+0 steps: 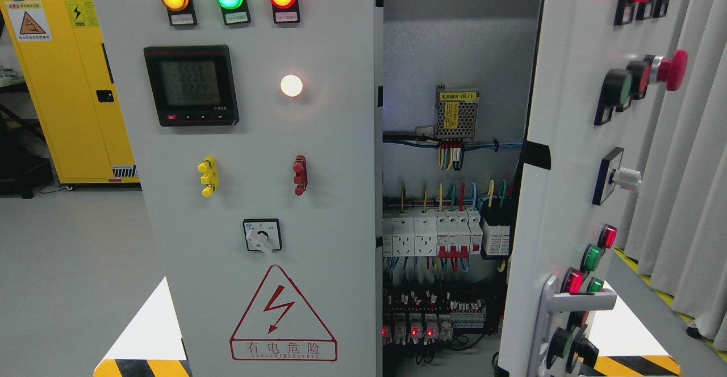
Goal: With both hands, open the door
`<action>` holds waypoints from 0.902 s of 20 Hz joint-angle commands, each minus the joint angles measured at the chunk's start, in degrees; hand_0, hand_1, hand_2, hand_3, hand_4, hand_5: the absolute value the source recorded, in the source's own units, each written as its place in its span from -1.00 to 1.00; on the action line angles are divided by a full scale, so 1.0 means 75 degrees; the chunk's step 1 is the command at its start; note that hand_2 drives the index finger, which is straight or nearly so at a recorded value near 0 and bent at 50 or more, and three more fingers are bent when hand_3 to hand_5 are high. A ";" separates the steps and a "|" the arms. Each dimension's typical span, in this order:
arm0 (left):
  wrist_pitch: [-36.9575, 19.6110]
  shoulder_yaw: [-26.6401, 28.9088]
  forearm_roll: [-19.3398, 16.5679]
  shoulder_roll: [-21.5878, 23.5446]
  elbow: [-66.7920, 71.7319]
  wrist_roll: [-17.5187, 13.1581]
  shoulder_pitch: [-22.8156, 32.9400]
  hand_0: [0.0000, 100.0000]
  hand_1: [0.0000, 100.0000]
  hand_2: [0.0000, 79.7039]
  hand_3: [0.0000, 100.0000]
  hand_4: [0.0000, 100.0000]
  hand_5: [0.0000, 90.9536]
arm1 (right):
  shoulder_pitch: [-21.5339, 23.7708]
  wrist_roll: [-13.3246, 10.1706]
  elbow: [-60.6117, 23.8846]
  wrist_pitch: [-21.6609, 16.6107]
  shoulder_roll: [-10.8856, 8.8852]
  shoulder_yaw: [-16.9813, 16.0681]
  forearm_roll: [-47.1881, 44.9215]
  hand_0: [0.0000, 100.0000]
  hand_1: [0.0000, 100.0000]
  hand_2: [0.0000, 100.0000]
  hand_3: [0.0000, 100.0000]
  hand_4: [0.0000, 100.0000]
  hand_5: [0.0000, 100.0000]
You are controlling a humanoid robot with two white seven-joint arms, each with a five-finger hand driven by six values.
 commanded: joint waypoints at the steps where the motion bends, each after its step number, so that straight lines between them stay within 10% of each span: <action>1: -0.0038 0.0000 -0.0001 -0.0007 0.0001 -0.0003 0.0002 -0.25 -0.64 -1.00 -1.00 -1.00 -1.00 | 0.0247 0.0007 0.0005 0.0013 0.0118 -0.0090 0.0000 -0.57 -0.78 -1.00 -1.00 -1.00 -1.00; 12: -0.0295 0.0035 0.0070 0.0741 -0.2522 -0.0143 0.0759 -0.23 -0.64 -1.00 -0.79 -1.00 -1.00 | 0.0247 0.0018 0.0005 0.0025 0.0118 -0.0090 0.0000 -0.57 -0.78 -1.00 -1.00 -1.00 -1.00; 18: -0.0506 0.0559 0.0245 0.1563 -0.5247 -0.1196 0.1467 -0.23 -0.71 -1.00 -0.66 -1.00 -1.00 | 0.0247 0.0030 0.0005 0.0025 0.0118 -0.0090 0.0012 -0.57 -0.78 -1.00 -1.00 -1.00 -1.00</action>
